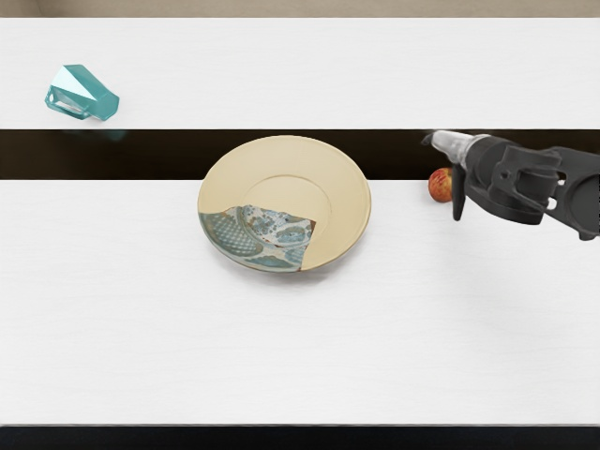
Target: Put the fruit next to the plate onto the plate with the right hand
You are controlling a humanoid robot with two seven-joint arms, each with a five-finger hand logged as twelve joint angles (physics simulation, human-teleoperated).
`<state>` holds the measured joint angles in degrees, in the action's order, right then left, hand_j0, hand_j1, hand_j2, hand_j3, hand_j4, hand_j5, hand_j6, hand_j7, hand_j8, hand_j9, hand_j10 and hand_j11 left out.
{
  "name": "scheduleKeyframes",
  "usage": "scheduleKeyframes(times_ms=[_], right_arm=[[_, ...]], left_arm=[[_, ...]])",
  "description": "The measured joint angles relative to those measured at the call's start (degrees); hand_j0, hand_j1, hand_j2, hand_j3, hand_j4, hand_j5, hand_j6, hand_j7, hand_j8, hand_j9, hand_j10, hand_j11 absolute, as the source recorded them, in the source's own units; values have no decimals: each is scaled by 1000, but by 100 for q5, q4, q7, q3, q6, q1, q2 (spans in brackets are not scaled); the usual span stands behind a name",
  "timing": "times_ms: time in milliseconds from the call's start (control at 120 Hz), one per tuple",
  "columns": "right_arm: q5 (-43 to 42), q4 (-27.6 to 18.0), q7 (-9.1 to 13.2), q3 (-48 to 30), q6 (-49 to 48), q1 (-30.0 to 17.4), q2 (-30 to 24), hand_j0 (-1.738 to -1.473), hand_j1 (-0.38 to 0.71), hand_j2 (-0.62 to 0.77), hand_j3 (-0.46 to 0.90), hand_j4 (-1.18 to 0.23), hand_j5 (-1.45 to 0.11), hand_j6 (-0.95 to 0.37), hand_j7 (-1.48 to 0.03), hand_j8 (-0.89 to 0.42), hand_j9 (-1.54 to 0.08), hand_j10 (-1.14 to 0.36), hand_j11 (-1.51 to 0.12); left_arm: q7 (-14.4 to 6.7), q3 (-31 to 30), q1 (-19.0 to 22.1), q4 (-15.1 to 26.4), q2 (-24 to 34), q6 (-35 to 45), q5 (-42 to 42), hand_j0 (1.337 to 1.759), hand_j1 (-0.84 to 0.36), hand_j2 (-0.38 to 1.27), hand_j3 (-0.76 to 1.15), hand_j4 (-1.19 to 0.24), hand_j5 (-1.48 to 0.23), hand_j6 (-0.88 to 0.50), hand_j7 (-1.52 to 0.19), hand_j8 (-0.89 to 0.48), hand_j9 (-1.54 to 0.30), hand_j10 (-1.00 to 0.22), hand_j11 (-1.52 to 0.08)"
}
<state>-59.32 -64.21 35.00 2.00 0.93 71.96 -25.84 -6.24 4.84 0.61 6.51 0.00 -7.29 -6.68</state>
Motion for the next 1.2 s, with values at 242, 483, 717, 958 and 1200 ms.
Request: scheduleKeyframes(times_ms=[242,483,717,958,1200], right_arm=[[-78,208,0,42,188,-133,145,-1658,-215,-21,0,-117,-148,-119,-147,-117,-148,-116,-147],[-109,463,0,85,319,-200,297,-1658,-148,-32,0,-172,-220,-174,-219,-173,-219,-171,-219],[-159,593,0,150,522,-237,414,-1658,-71,-44,0,-237,-304,-238,-303,-237,-303,-236,-303],[-170,637,0,183,608,-325,436,-1658,-11,-54,0,-286,-369,-288,-368,-287,-369,-286,-368],[-169,647,0,186,664,-370,442,-1658,77,-69,0,-360,-464,-361,-464,-360,-464,-359,-464]], left_arm=[[1,0,0,0,0,0,0,1658,339,2,0,-9,-11,-9,-11,-9,-11,-9,-11],[0,0,-5,0,0,0,0,1658,339,2,0,-9,-11,-9,-11,-9,-11,-8,-11],[0,0,-8,0,0,0,0,1658,339,2,0,-9,-11,-9,-11,-9,-11,-8,-11],[0,0,-4,0,0,0,0,1658,339,2,0,-9,-11,-9,-11,-9,-11,-9,-11],[0,0,-3,0,0,0,0,1658,339,2,0,-9,-11,-9,-11,-9,-11,-8,-11]])
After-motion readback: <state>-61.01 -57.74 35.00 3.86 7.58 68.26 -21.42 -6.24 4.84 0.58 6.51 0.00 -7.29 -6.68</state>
